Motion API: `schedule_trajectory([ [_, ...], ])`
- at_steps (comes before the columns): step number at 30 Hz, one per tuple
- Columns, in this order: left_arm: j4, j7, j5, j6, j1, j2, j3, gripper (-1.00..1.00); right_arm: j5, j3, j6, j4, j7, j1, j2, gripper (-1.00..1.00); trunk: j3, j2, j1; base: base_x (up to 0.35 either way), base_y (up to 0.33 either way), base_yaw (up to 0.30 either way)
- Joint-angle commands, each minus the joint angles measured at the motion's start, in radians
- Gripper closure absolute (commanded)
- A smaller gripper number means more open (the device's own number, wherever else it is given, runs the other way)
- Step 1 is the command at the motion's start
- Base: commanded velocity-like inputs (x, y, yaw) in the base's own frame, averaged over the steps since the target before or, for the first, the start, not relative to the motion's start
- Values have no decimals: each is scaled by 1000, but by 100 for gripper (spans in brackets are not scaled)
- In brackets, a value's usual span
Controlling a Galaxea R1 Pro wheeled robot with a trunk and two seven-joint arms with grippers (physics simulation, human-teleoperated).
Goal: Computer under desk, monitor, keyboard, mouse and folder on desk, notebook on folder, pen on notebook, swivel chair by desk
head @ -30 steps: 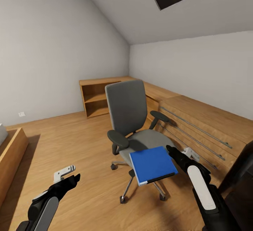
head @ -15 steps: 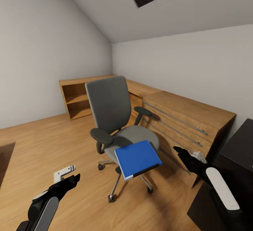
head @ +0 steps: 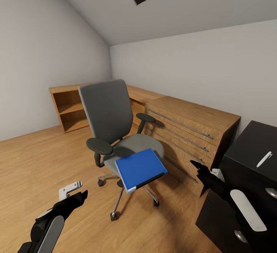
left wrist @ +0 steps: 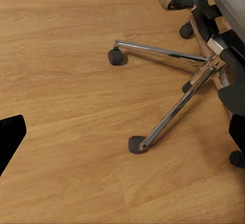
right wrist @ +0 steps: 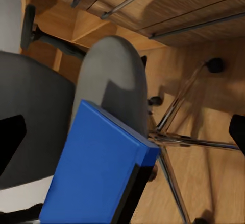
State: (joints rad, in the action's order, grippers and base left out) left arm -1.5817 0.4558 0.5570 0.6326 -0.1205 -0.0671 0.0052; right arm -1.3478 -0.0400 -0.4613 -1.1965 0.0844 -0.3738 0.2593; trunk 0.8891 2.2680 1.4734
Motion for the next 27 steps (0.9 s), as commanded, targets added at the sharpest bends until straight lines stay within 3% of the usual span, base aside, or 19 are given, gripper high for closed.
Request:
schedule_trajectory([
  [1,-1,9,11,2,-1,0,-1,-100,-11,-1,-4,3,1,-1,0,-100,4,8,4,0,0,-21],
  [18,-3,9,11,2,-1,1,-2,-100,-10,9,40,120,-35,-1,-21,-100,58,127,69,0,0,-2],
  [27,-3,9,11,2,-1,1,-12,-100,-14,10,40,142,-107,-2,-28,-100,86,190,103,0,0,0],
])
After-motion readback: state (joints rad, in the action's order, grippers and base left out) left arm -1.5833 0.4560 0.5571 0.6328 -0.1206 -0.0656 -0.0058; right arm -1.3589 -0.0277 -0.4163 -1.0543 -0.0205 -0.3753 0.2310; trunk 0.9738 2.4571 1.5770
